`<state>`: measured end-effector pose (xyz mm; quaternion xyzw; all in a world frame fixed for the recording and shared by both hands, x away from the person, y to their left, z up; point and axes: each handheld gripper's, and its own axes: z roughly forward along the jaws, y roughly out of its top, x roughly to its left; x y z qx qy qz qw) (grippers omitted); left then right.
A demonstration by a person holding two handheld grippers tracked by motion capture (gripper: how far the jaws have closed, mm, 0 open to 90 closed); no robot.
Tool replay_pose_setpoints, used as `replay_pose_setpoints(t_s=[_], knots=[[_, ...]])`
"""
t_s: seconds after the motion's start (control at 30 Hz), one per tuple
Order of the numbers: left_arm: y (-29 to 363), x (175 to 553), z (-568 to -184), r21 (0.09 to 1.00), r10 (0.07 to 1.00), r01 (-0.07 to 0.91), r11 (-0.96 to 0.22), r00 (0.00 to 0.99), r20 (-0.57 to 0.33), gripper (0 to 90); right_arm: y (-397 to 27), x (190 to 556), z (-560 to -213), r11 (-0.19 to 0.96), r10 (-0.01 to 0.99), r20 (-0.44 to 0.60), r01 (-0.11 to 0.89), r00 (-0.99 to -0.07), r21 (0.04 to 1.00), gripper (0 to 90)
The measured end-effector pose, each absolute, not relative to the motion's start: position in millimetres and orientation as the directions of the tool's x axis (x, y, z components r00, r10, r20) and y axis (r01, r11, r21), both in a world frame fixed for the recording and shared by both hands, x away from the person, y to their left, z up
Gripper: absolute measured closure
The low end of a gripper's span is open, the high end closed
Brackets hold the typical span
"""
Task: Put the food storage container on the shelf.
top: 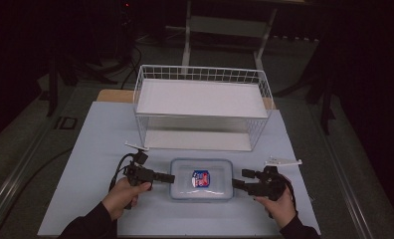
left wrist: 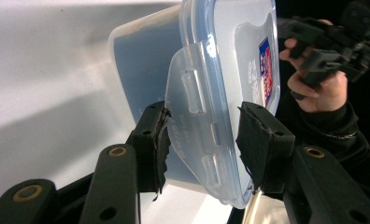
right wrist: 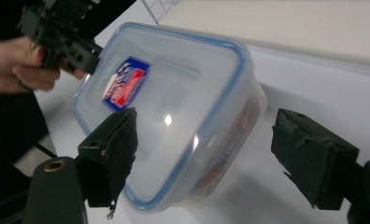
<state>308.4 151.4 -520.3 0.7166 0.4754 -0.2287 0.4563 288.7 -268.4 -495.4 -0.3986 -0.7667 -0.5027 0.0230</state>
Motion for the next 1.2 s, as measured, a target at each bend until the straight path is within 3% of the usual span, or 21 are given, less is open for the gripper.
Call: replay_pose_setpoints(t_s=[0.33, 0.47, 1.2], knots=[[150, 296, -514, 0.490, 0.485, 0.857, -0.159, 0.500, -0.717, 56.0, -267, 301, -514, 0.155, 0.521, 0.605, 0.764, -0.602, 0.626, 37.5], [151, 294, -514, 0.495, 0.484, 0.854, -0.158, 0.504, -0.715, 56.4, -268, 299, -513, 0.167, 0.491, 0.614, 0.758, -0.618, 0.630, 50.8], [147, 276, -493, 0.575, 0.534, 0.807, -0.135, 0.548, -0.644, 56.2, -260, 280, -497, 0.144, 0.535, 0.593, 0.757, -0.601, 0.638, 54.0]])
